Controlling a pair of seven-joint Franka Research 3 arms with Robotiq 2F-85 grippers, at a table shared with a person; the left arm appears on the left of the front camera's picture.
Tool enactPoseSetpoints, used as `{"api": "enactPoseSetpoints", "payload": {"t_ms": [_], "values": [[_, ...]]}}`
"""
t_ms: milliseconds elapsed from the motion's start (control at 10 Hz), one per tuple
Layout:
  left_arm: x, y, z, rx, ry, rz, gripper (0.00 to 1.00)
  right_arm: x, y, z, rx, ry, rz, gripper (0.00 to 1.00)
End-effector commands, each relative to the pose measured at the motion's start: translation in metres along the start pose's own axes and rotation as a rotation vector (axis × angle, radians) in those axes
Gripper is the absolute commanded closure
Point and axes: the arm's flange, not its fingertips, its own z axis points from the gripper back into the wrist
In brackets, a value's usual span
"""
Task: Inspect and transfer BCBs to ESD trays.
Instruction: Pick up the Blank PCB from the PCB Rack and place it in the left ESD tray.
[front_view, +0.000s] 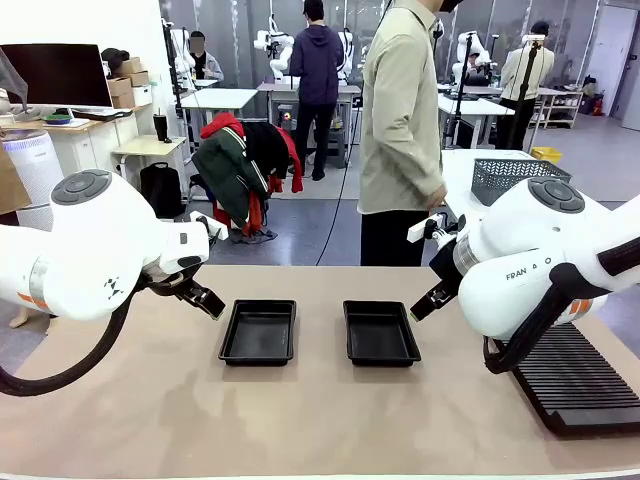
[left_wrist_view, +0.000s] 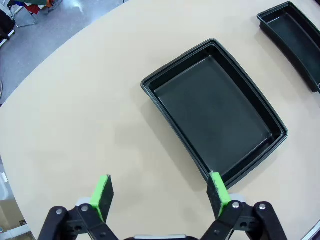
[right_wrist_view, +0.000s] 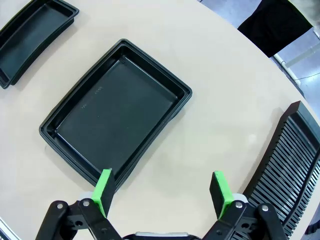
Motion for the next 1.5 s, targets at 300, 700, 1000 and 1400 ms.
{"api": "enactPoseSetpoints", "payload": {"t_ms": [300, 700, 1000, 1400], "values": [[0.000, 0.000, 0.000, 0.000, 0.000, 0.000, 0.00, 0.013, -0.012, 0.031, 0.003, 0.003, -0.108, 0.00], [0.048, 0.007, 0.109, -0.072, 0.073, 0.156, 0.00, 0.047, -0.046, 0.142, 0.096, 0.086, -0.238, 0.00], [0.079, 0.017, 0.183, -0.122, 0.135, 0.289, 0.00, 0.059, -0.077, 0.209, 0.226, 0.143, -0.371, 0.00], [0.102, 0.048, 0.248, -0.278, 0.149, 0.432, 0.00, 0.057, -0.139, 0.273, 0.416, 0.214, -0.582, 0.00]]}}
